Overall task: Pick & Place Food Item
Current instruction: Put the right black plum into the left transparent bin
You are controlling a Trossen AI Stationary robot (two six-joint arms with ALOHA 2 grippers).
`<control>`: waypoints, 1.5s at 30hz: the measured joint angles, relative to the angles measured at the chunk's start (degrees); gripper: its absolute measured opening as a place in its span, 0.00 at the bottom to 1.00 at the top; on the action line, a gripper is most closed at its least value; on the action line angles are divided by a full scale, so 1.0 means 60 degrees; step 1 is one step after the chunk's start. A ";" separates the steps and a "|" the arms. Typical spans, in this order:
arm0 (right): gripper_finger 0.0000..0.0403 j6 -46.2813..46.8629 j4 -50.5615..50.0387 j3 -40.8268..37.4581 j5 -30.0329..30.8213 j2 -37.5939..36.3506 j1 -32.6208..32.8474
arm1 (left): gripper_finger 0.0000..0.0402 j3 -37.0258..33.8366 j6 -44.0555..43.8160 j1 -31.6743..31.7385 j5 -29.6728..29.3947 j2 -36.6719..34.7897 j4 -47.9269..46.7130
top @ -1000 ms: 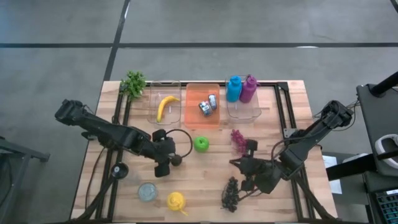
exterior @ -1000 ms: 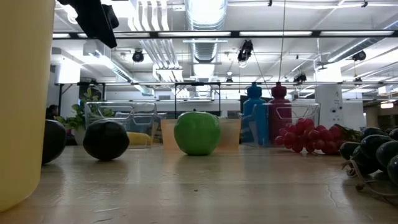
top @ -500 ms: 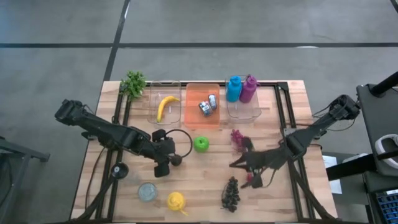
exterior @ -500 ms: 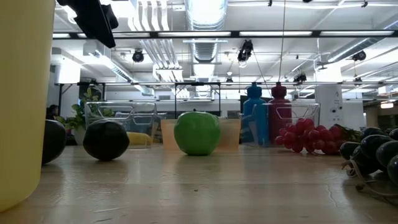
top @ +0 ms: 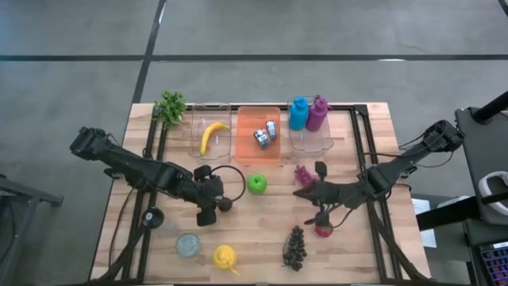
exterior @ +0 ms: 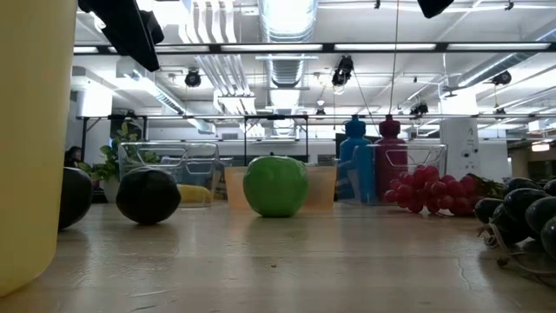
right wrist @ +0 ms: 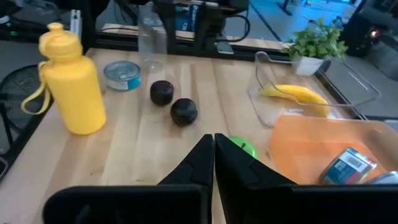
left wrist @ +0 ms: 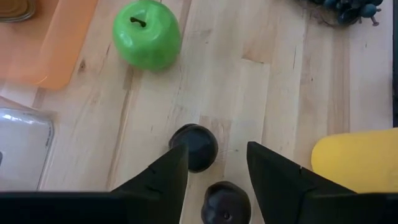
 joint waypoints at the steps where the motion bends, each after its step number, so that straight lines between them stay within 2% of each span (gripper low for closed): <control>1: 0.02 -0.0010 0.0006 0.0000 -0.0007 0.0000 0.0010 | 0.41 0.0000 0.0000 0.0003 0.0000 0.0000 0.0000; 25: 0.02 -0.0204 0.0013 0.0000 -0.0018 0.0004 0.0001 | 0.41 -0.0270 0.0036 -0.0001 -0.0047 0.0000 0.0406; 33: 0.02 -0.0204 0.0013 0.0000 -0.0018 0.0004 0.0001 | 0.38 -0.0270 0.0620 -0.0005 -0.0314 0.0007 0.1013; 39: 0.02 -0.0205 0.0007 0.0000 -0.0018 0.0004 0.0008 | 0.37 -0.0286 0.0769 -0.0005 -0.0493 0.0577 0.1018; 45: 0.02 -0.0204 0.0010 0.0000 -0.0018 0.0004 0.0008 | 0.45 -0.0288 0.0804 -0.0002 -0.0426 0.1102 0.1017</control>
